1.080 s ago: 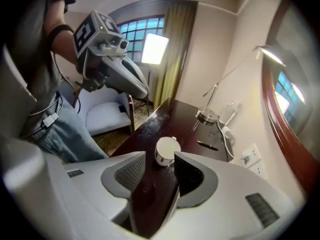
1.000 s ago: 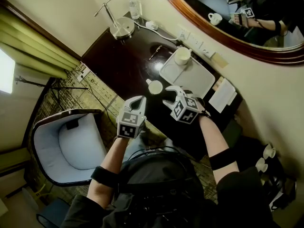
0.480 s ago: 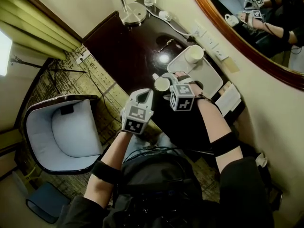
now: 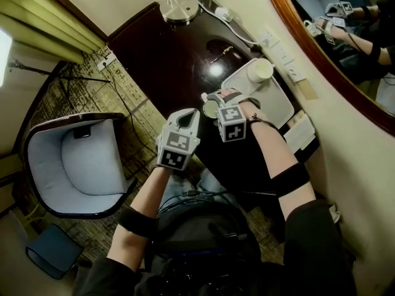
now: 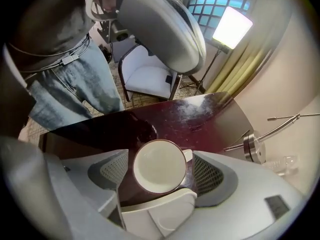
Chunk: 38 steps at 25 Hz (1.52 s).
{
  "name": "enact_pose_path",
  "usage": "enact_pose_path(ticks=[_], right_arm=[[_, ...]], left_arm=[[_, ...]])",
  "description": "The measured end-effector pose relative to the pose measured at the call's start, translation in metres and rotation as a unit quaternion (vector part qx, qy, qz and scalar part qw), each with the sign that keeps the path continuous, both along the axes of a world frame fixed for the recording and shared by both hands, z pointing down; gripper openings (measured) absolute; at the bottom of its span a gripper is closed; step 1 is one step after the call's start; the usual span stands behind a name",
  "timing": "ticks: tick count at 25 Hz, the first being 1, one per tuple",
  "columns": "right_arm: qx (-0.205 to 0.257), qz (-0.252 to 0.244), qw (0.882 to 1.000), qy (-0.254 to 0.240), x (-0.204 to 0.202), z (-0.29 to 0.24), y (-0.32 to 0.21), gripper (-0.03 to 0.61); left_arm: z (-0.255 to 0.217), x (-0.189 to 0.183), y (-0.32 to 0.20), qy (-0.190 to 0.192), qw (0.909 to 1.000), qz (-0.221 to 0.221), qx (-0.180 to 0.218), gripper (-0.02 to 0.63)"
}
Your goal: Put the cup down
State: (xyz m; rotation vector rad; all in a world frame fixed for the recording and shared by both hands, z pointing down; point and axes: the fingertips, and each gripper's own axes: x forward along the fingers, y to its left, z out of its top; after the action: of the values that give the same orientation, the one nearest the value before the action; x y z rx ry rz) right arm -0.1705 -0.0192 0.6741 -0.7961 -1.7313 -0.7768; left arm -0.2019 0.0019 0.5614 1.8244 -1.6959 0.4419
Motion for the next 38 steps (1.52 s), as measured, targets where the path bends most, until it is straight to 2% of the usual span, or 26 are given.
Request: enact_pose_path(ticks=[6, 7, 15, 20, 25, 31, 34, 38], right_arm=[[0.024, -0.022, 0.999, 0.022, 0.003, 0.016, -0.002, 0.425], [0.029, -0.023, 0.999, 0.021, 0.003, 0.017, -0.003, 0.386], [0.029, -0.013, 0.999, 0.011, 0.001, 0.017, -0.001, 0.385], [0.024, 0.023, 0.999, 0.011, 0.002, 0.016, -0.003, 0.383], [0.013, 0.102, 0.995, 0.012, 0.007, 0.014, -0.013, 0.380], [-0.004, 0.228, 0.974, -0.011, 0.007, 0.006, -0.026, 0.379], [-0.015, 0.292, 0.956, -0.023, 0.008, -0.002, -0.037, 0.379], [-0.027, 0.373, 0.927, -0.040, 0.015, -0.014, -0.055, 0.379]], left_arm=[[0.006, -0.008, 0.007, 0.007, 0.9999, -0.011, -0.009, -0.012], [0.007, -0.008, 0.007, 0.007, 0.9998, -0.012, -0.010, -0.012], [0.006, -0.007, 0.004, 0.007, 0.9999, -0.009, -0.010, -0.012], [0.005, -0.005, 0.002, 0.007, 0.9999, -0.001, -0.010, -0.012], [0.004, -0.002, -0.002, 0.009, 0.9999, 0.008, -0.009, -0.012], [0.004, 0.004, -0.011, 0.013, 0.9994, 0.032, -0.009, -0.012], [0.005, 0.010, -0.018, 0.013, 0.9985, 0.051, -0.010, -0.012], [0.001, 0.018, -0.031, 0.011, 0.9966, 0.081, -0.008, -0.012]])
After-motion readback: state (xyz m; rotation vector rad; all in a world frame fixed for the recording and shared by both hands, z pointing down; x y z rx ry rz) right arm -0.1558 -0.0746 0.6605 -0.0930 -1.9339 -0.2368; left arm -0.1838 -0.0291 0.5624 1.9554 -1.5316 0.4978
